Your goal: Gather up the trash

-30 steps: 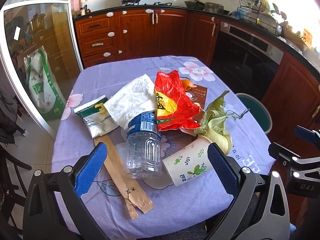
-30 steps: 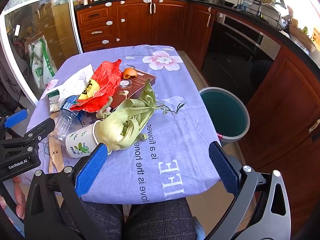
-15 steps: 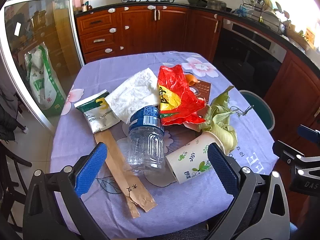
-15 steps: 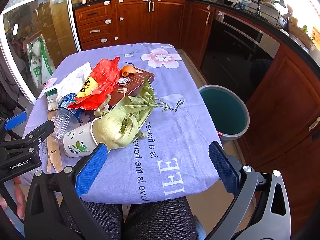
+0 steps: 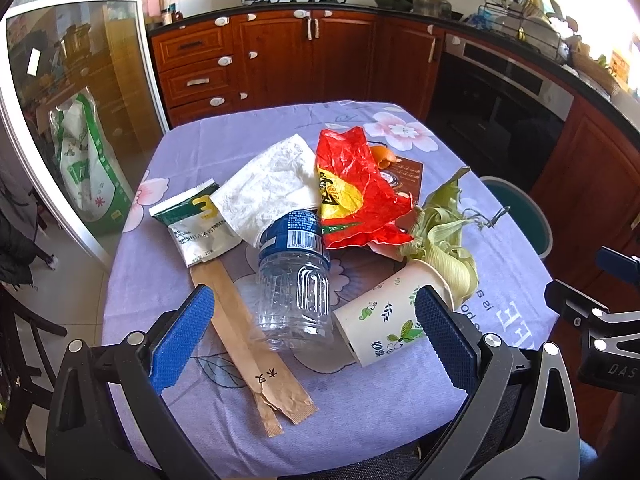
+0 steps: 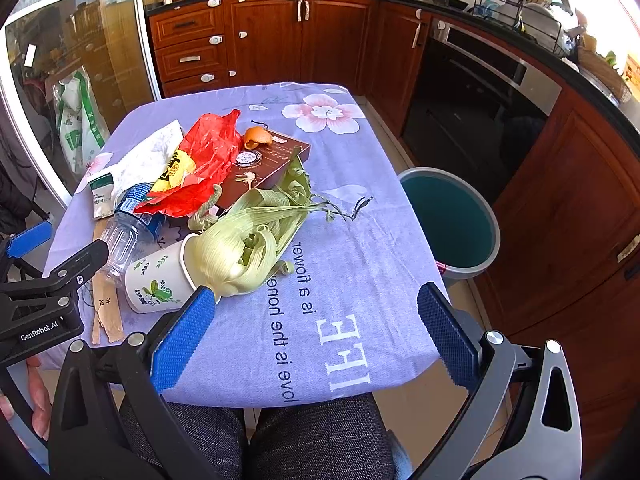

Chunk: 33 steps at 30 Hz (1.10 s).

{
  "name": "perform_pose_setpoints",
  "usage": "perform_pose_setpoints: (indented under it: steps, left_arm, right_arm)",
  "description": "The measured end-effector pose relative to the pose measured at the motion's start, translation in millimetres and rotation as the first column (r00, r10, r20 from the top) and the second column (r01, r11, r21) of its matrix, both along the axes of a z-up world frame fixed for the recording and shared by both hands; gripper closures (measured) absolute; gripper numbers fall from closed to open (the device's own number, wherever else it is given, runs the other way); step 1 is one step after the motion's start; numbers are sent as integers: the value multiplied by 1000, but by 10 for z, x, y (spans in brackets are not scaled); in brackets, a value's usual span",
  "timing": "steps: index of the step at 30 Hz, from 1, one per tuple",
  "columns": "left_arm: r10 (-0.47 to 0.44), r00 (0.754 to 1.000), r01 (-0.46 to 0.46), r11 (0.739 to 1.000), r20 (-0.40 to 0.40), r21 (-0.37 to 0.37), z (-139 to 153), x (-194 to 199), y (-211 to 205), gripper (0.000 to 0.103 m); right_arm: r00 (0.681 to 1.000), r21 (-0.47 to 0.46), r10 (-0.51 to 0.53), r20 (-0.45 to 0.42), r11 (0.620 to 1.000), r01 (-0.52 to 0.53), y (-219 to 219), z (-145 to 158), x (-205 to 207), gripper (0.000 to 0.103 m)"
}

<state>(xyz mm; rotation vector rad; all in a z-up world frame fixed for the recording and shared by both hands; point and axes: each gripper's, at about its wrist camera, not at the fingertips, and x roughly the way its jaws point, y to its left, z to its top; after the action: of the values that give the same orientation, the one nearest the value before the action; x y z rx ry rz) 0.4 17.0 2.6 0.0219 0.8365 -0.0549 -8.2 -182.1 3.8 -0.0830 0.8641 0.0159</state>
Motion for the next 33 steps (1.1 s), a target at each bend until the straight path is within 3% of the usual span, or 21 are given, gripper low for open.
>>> perform_pose_setpoints:
  steps: [26, 30, 33]
  left_arm:
    - [4, 1000, -5, 1000, -6, -16, -40, 44, 58, 3]
    - [10, 1000, -10, 1000, 19, -12, -22, 77, 164, 3]
    - [17, 1000, -16, 1000, 18, -8, -83, 173, 327, 3]
  right_arm:
    - [1000, 10, 9, -9, 1000, -9, 39, -34, 42, 6]
    - [995, 28, 95, 26, 995, -96, 150, 30, 83, 6]
    - [986, -10, 168, 22, 986, -168, 324, 45, 198, 6]
